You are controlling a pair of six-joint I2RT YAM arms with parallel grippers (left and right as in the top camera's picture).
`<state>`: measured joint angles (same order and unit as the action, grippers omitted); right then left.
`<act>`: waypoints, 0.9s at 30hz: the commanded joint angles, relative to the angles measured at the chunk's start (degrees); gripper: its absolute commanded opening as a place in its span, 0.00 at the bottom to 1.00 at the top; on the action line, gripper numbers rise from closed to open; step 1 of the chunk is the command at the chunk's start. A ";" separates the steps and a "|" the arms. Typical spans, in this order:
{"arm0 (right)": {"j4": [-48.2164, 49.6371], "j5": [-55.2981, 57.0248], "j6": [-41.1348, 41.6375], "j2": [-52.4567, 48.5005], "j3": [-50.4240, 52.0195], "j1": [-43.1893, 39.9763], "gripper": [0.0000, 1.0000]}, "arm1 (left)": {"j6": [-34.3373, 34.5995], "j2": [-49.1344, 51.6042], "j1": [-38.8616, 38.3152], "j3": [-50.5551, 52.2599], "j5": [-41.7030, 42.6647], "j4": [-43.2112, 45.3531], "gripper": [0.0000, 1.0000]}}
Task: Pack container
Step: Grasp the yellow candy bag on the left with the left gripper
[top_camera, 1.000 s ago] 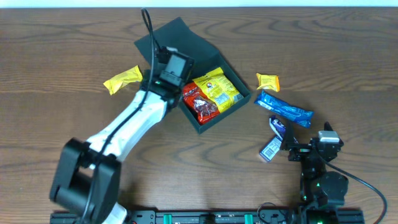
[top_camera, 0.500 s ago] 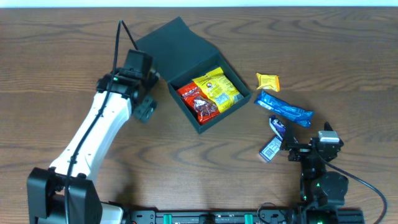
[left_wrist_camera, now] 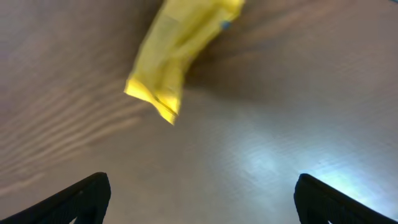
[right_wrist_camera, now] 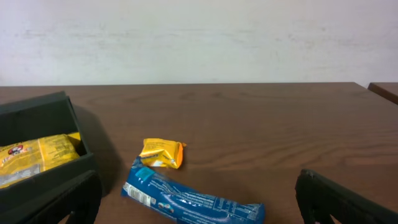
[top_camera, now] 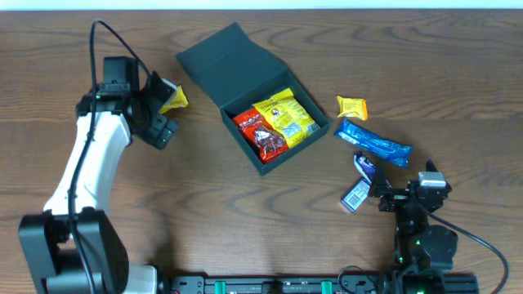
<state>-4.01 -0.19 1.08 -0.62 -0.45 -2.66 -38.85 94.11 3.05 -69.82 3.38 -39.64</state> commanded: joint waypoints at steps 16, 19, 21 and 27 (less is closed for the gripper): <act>-0.26 -0.04 0.81 0.33 0.13 0.44 0.99 | -22.10 16.83 2.14 -12.48 3.23 3.13 0.95; -0.26 -0.04 0.81 0.33 0.13 0.44 0.99 | -26.80 18.27 2.29 -12.48 2.99 5.07 0.95; -0.26 -0.04 0.81 0.33 0.13 0.44 0.99 | -28.04 19.02 2.40 -12.48 2.34 6.67 0.95; -0.26 -0.04 0.81 0.33 0.13 0.44 0.99 | -28.06 21.33 3.30 -12.48 2.62 8.31 0.95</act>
<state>-4.01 -0.19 1.08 -0.62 -0.45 -2.66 -65.39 113.86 5.61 -80.95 5.96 -31.40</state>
